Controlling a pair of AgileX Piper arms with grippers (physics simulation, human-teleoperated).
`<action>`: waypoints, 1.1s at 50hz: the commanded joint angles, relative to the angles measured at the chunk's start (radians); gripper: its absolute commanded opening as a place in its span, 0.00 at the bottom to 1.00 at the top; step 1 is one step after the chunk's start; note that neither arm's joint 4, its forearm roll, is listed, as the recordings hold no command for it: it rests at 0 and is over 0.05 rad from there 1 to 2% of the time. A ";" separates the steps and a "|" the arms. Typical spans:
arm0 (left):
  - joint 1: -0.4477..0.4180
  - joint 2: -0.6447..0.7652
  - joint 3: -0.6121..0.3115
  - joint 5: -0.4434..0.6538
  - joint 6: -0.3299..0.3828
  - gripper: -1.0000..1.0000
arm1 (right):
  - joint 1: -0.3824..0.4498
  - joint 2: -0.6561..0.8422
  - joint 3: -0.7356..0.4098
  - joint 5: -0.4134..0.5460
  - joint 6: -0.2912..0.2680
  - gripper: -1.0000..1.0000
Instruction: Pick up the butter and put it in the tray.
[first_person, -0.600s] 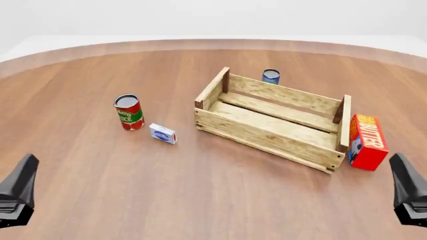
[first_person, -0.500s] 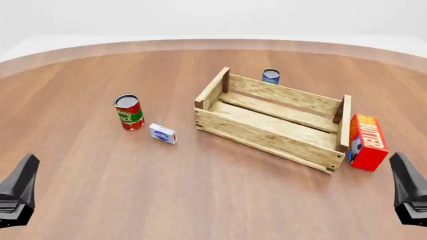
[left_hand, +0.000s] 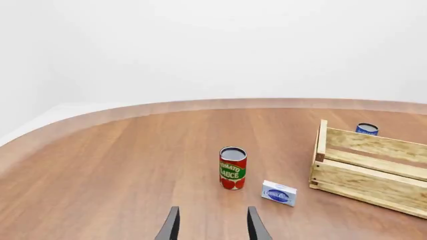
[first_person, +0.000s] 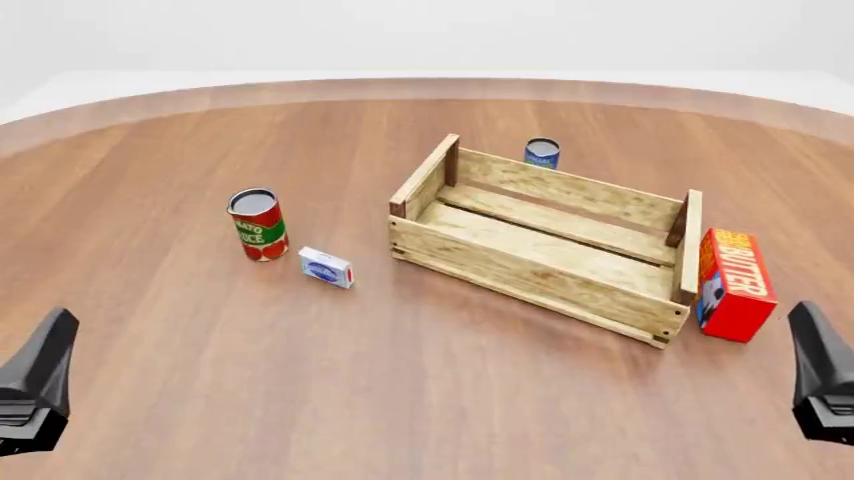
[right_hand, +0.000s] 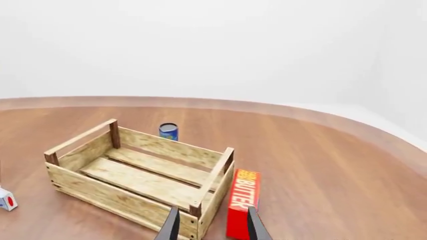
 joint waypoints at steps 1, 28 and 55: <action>0.000 0.000 0.000 0.000 0.000 1.00 | -0.030 0.055 0.011 -0.056 -0.003 1.00; 0.000 0.000 0.000 0.000 0.000 1.00 | -0.137 0.294 0.012 -0.273 -0.010 1.00; 0.000 0.000 0.000 0.000 0.000 1.00 | -0.160 0.691 0.012 -0.624 0.002 1.00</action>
